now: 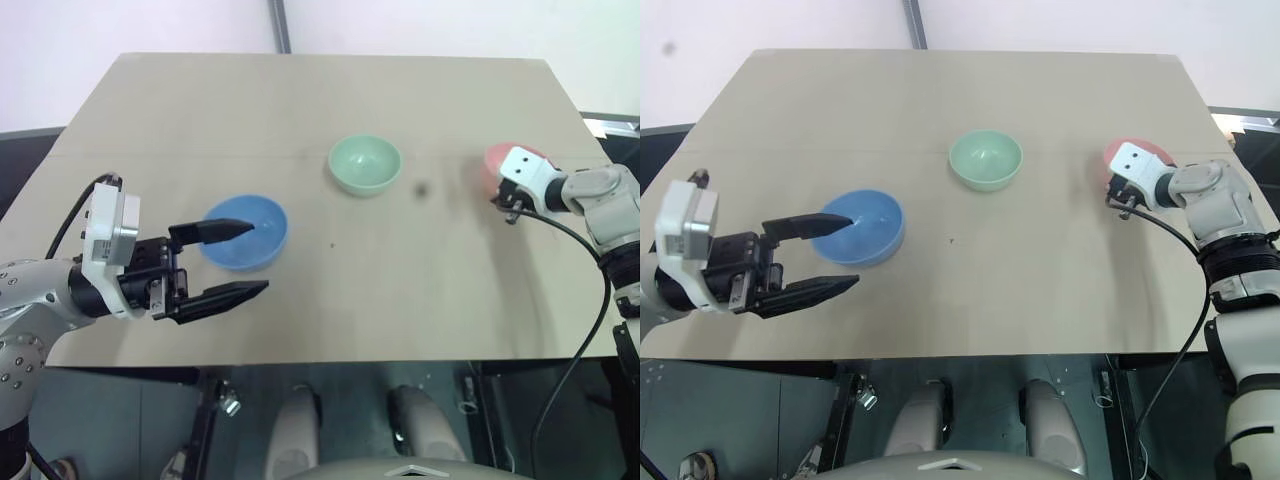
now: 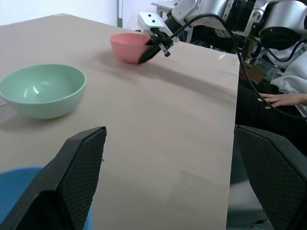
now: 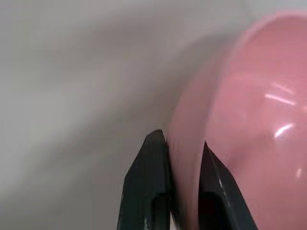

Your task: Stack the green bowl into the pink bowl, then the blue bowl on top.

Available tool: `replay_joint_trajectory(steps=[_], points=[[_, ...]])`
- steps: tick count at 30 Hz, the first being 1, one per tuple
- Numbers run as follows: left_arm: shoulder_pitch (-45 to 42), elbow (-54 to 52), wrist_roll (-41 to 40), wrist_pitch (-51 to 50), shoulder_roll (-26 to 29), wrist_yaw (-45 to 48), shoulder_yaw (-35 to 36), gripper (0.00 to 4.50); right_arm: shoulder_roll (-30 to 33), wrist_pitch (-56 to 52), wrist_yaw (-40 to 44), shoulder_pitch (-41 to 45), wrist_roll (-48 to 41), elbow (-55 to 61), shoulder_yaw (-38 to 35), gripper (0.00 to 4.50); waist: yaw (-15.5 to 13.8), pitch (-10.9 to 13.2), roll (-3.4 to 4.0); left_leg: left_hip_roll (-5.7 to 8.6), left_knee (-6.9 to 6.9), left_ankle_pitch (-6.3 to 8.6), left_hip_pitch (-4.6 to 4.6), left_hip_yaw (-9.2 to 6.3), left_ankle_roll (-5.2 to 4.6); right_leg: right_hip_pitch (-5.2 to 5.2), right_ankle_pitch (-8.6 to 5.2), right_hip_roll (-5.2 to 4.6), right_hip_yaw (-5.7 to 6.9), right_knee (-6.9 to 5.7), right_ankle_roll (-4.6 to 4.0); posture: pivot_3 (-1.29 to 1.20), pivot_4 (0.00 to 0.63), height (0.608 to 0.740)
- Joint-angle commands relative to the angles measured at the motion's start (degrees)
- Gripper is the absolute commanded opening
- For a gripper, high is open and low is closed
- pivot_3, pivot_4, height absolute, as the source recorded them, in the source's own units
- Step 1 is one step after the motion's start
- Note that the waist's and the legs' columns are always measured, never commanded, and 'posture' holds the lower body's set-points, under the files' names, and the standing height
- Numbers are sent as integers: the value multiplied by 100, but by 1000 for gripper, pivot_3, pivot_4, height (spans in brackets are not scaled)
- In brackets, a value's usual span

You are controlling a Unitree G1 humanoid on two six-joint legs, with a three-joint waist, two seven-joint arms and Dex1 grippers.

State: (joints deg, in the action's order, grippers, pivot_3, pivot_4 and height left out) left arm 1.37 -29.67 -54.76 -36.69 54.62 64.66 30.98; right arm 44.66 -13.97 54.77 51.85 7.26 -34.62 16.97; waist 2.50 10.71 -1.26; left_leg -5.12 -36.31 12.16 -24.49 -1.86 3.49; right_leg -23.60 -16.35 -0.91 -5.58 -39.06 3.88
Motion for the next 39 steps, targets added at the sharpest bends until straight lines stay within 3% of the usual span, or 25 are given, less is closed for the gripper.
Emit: replay_joint_trajectory(steps=[1, 3, 6, 10, 13, 14, 16, 19, 23, 32, 36, 39], points=[[146, -173, -94, 18, 204, 327, 202, 4500, 129, -313, 703, -438, -556, 1944, -234, 46, -4, 1, 2, 0, -1, 0, 0, 0, 0, 0, 0, 0, 0, -4, 0, 0, 150, 740], [238, -98, -60, 5, 274, 487, 199, 4500, 49, -882, 984, -839, -994, 3436, -191, 46, -9, 7, 14, 0, -2, 0, -2, -5, 0, -3, 0, 1, 4, -11, 0, 0, 150, 740], [435, 120, 261, 209, 340, 761, 172, 4500, -606, -1902, 480, -1326, -1016, 5130, 240, 46, 24, 8, 16, -5, -1, 0, 0, -11, 0, -12, -2, 8, 6, -33, -3, 0, 150, 740], [560, 264, 477, 375, 328, 918, 225, 4500, -1476, -2682, -473, -1475, -552, 5512, 689, 46, -31, 8, 15, -1, -19, 0, -5, -16, 1, -18, -6, 4, 13, -64, -7, 0, 150, 740], [596, 295, 488, 368, 323, 895, 279, 4500, -1758, -2811, -717, -1382, -305, 5386, 1013, 46, -51, 6, 12, 0, -57, -1, -11, -16, 2, -12, -7, 2, 12, -72, -8, 0, 150, 740], [601, 286, 494, 378, 322, 893, 286, 4500, -1792, -2803, -769, -1363, -241, 5298, 1077, 923, -45, 5, 11, 0, -68, -1, -9, -15, 2, -8, -13, 2, 12, -75, -16, 0, 150, 740], [611, 252, 452, 335, 294, 835, 328, 4500, -1726, -2761, -781, -1352, -123, 5272, 1166, 1604, -35, 5, 10, -1, -73, -1, -8, -15, 1, -8, -12, 3, 11, -79, -16, 0, 150, 740], [681, 186, 388, 270, 244, 766, 432, 4500, -1561, -2951, -574, -1295, -319, 5569, 929, 3069, -31, 5, 10, -2, -70, -1, -10, -16, 1, -10, -6, 4, 12, -80, -5, 0, 150, 740], [818, 105, 363, 255, 157, 682, 511, 4500, -1604, -3506, -164, -724, -1163, 5777, 194, 3069, 4, 7, 13, -2, -54, 0, -13, -16, 1, -15, -6, 4, 11, -76, -5, 0, 150, 740], [874, -104, 240, 200, 6, 369, 492, 4500, -2406, -2684, -1056, 765, -721, 2561, 188, 3069, -6, -3, -2, -4, -48, 0, 6, -15, 1, -3, -6, 7, 11, -77, -7, 0, 150, 740], [1133, -285, 195, 177, -85, 265, 655, 4500, -3322, -2176, -1596, 1648, -880, 321, -279, 3069, 103, 1, 3, -5, -43, -1, -15, -12, 1, -26, -4, 8, 7, -79, -7, 0, 150, 740], [1241, -371, 138, 153, -109, 195, 748, 4500, -3647, -1672, -1816, 2045, -831, -763, -411, 3069, 152, 1, 3, -5, -23, -1, -11, -15, 1, -29, -4, 8, 10, -78, -8, 0, 150, 740]])
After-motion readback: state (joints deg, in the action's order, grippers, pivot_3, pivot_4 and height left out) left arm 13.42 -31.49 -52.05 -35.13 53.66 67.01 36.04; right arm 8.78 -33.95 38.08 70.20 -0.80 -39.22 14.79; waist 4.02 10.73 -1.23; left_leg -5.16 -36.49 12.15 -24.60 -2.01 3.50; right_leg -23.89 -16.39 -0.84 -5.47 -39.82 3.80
